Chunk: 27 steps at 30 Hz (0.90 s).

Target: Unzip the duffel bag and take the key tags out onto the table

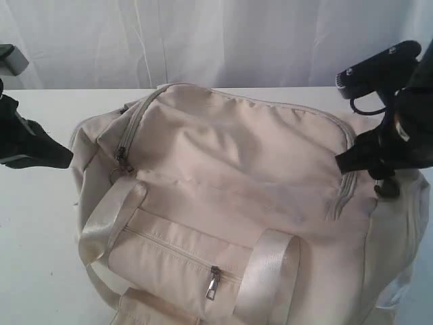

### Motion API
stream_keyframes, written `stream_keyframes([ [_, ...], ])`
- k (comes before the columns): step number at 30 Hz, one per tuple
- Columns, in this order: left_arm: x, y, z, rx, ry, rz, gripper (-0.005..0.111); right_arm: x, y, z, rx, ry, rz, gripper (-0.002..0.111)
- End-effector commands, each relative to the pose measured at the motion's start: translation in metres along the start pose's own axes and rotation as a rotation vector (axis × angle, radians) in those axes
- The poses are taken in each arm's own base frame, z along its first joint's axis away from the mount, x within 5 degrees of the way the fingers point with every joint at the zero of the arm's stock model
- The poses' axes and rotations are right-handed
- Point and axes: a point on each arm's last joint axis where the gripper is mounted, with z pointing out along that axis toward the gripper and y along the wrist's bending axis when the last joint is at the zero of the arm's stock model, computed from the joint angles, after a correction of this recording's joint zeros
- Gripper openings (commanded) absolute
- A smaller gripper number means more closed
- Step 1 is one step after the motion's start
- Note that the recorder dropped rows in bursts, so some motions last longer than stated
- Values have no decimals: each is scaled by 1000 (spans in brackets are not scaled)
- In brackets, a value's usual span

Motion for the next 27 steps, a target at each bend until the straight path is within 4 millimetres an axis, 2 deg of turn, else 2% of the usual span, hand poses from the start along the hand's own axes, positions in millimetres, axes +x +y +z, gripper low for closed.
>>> stream_keyframes([
  [1, 1, 11, 19, 19, 29, -47, 51, 0, -10, -18, -42, -65, 69, 63],
  [3, 2, 19, 32, 11, 45, -78, 66, 0, -12, -21, -45, -76, 76, 63],
  [5, 4, 29, 44, -11, 56, -98, 74, 0, -12, -22, -49, -77, 79, 63],
  [9, 6, 42, 63, -47, 52, -148, 74, 0, -8, -22, -99, -76, 108, 63],
  [13, 0, 48, 70, -60, -27, -200, 71, 0, -7, -22, -110, -75, 111, 63],
  [15, -5, 47, 70, -46, -84, -194, 62, 0, -6, -22, -116, -74, 115, 63],
  [17, -10, 46, 69, -25, -117, -178, 47, 0, -6, -22, -120, -74, 117, 63],
  [20, -12, 43, 68, 5, -114, -161, 8, 0, -5, -23, -134, -75, 101, 63],
  [21, -12, 42, 66, 6, -108, -149, 1, 0, -4, -23, -140, -73, 104, 63],
  [24, -10, 40, 58, -31, -73, -164, 0, 0, -1, -23, -169, -76, 88, 63],
  [27, -6, 42, 42, -104, -37, -174, 0, -1, 1, -24, -201, -78, 76, 63],
])
